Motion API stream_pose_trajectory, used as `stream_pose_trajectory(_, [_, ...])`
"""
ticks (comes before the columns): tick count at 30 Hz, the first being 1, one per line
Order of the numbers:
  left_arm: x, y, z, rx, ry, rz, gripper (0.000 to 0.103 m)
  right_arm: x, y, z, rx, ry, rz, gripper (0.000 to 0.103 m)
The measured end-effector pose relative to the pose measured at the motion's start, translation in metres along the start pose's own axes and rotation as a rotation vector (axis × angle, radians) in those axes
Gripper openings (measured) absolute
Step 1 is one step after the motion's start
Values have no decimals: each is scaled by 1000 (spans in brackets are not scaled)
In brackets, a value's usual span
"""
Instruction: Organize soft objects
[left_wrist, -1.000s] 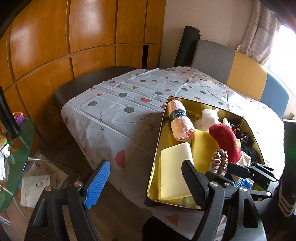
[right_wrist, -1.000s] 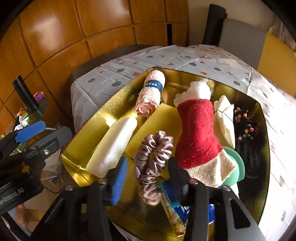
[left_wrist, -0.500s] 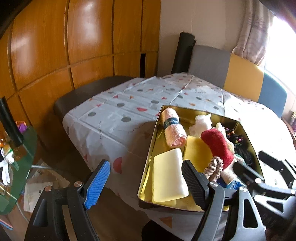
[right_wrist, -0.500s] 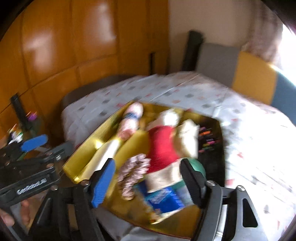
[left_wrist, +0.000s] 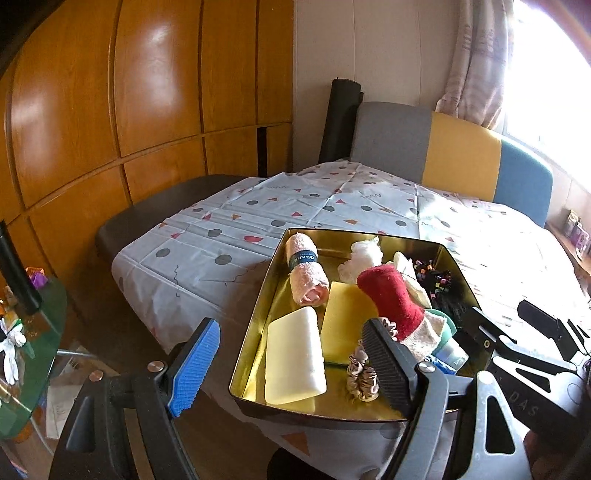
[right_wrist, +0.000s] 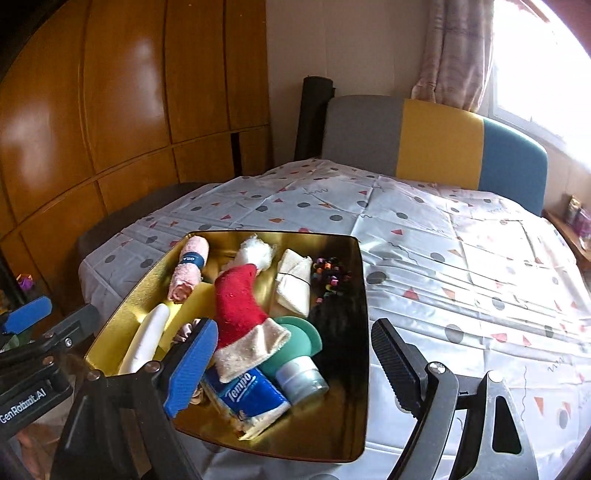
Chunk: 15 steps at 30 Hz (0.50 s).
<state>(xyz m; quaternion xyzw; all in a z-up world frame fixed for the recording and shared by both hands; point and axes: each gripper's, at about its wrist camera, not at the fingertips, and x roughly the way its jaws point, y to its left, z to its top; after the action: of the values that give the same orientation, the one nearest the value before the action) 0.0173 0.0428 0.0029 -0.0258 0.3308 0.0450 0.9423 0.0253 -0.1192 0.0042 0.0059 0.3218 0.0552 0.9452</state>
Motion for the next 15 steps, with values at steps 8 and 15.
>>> stream_pose_trajectory(8, [2,0,-2,-2,11,3,81,0,0,-2,-1,5,6,86])
stream_pose_trajectory(15, [4,0,-3,-1,22,1,81,2,3,-3,-6,8,12,86])
